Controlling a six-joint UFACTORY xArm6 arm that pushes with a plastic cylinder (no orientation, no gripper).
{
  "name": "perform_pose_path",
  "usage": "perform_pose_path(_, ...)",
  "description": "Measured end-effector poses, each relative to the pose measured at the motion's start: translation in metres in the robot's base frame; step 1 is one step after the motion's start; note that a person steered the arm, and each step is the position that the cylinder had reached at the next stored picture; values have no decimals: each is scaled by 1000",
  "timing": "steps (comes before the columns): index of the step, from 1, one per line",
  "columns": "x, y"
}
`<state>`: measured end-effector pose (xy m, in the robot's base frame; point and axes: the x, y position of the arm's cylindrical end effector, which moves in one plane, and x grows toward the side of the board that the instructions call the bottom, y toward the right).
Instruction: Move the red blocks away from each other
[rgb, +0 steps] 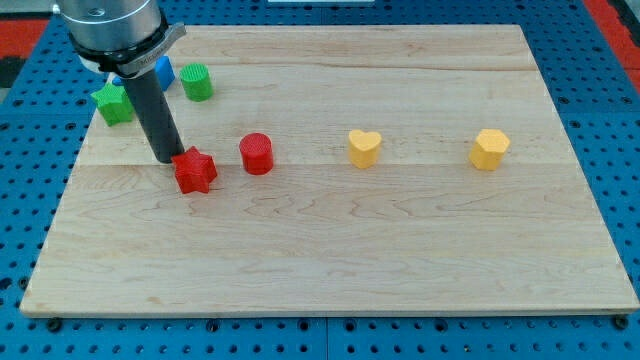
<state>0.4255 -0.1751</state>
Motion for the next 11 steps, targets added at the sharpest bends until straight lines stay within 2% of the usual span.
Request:
perform_pose_path(1, -14, 35)
perform_pose_path(2, 2, 80)
perform_pose_path(4, 65, 73)
perform_pose_path(6, 23, 14)
perform_pose_path(7, 61, 43)
perform_pose_path(8, 61, 103)
perform_pose_path(9, 32, 105)
perform_pose_path(10, 38, 103)
perform_pose_path(11, 84, 70)
